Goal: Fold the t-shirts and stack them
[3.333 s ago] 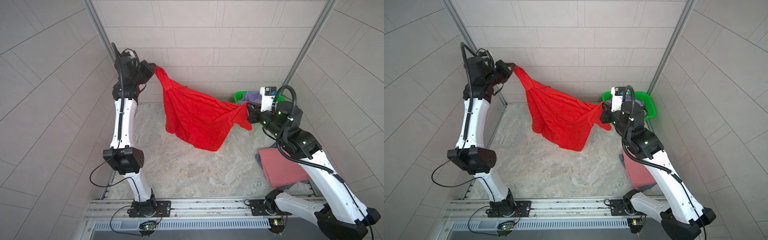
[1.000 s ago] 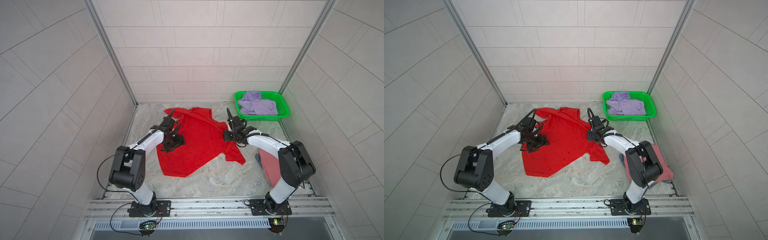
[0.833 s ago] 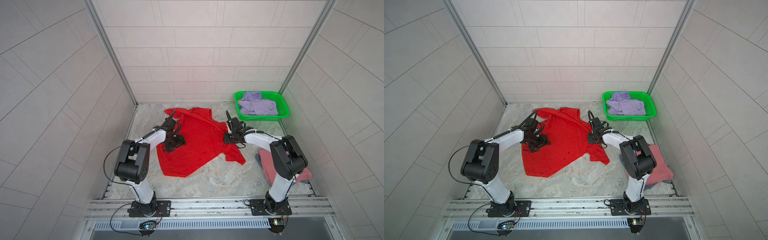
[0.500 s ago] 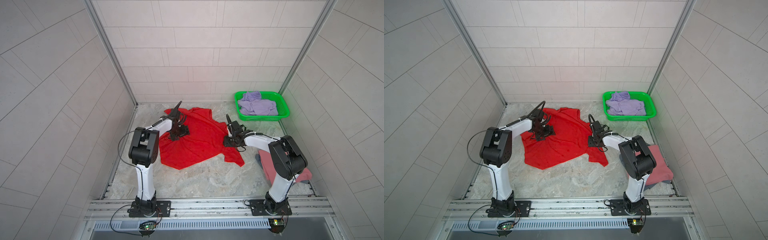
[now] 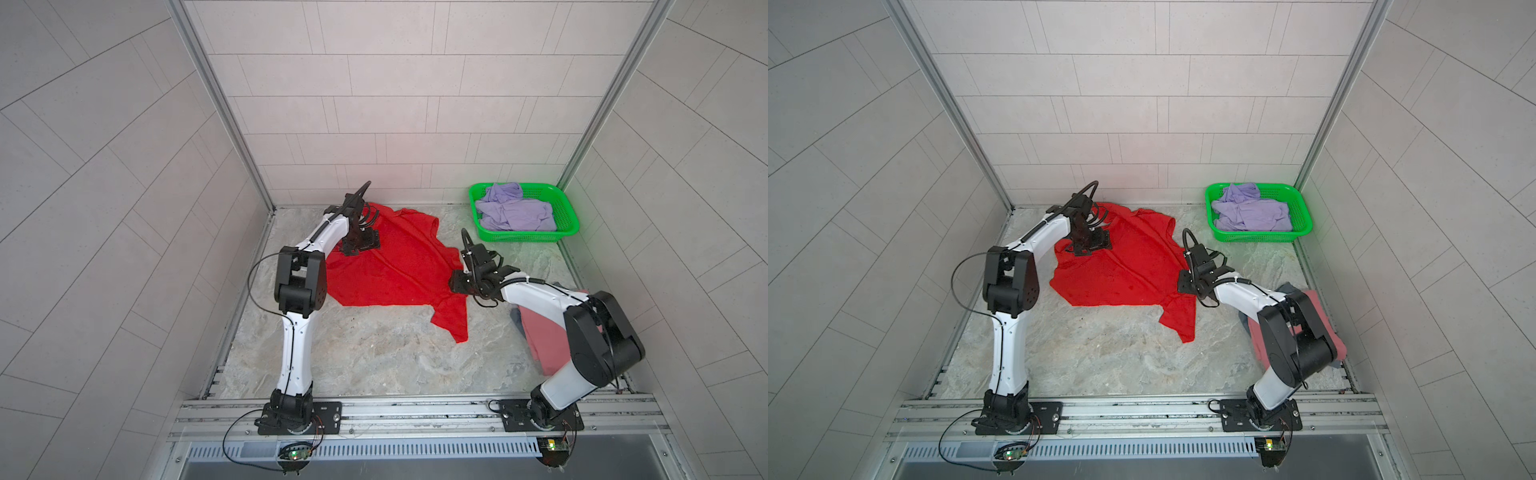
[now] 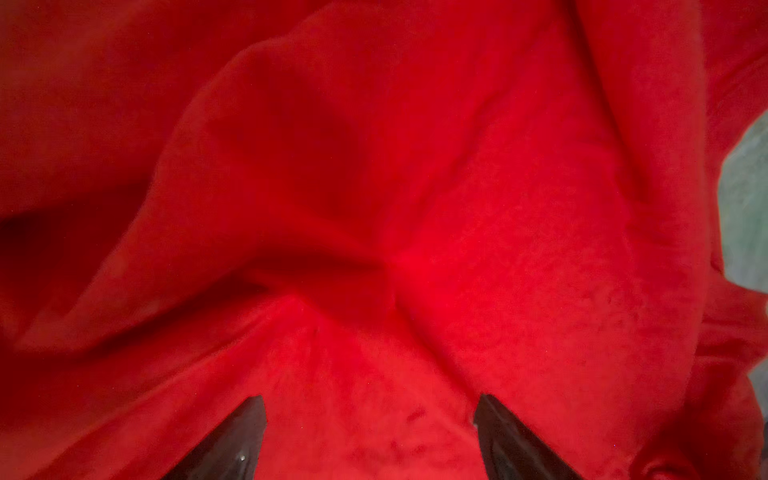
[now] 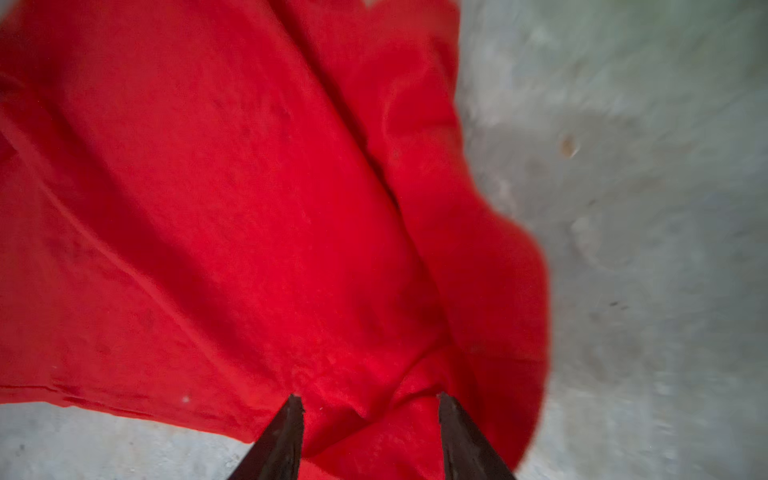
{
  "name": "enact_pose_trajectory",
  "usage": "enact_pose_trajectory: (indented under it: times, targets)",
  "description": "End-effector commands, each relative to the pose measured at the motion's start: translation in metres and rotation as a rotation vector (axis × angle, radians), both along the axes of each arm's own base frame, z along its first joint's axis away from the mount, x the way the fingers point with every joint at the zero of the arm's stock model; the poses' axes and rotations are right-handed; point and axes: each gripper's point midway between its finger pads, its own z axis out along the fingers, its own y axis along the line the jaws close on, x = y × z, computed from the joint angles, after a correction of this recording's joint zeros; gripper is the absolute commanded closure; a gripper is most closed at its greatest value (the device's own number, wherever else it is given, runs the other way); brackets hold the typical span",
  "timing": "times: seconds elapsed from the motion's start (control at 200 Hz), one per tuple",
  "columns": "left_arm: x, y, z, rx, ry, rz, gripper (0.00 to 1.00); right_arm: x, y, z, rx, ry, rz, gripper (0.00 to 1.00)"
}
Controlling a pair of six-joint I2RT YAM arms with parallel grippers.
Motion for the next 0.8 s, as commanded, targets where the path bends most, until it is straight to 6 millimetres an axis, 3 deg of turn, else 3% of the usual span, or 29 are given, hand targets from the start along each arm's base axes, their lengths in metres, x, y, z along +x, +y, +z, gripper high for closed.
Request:
enact_pose_trajectory:
  times: [0.0, 0.085, 0.18, 0.28, 0.58, 0.716, 0.796]
  targets:
    - [-0.045, 0.039, 0.015, 0.054, 0.05, 0.071, 0.14, 0.005, -0.018, 0.022, -0.039, -0.047, -0.052, 0.43]
    - [-0.08, 0.06, 0.001, 0.06, 0.103, 0.15, 0.15, 0.003, -0.018, 0.018, -0.023, -0.028, -0.06, 0.37]
    - [-0.111, 0.078, -0.015, 0.076, 0.149, 0.223, 0.15, -0.001, -0.018, 0.004, -0.006, 0.023, -0.077, 0.36]
    - [-0.129, 0.077, -0.029, 0.028, 0.184, 0.271, 0.17, -0.005, -0.015, -0.016, 0.022, 0.092, -0.092, 0.36]
    - [-0.124, 0.072, -0.061, -0.023, 0.211, 0.36, 0.23, -0.02, -0.022, -0.062, -0.023, 0.249, -0.13, 0.35]
    - [-0.126, 0.078, -0.072, 0.015, 0.231, 0.37, 0.33, -0.021, -0.018, -0.079, -0.015, 0.291, -0.115, 0.46]
    - [-0.127, 0.079, -0.078, 0.024, 0.237, 0.369, 0.43, -0.022, -0.015, -0.082, -0.008, 0.3, -0.099, 0.58]
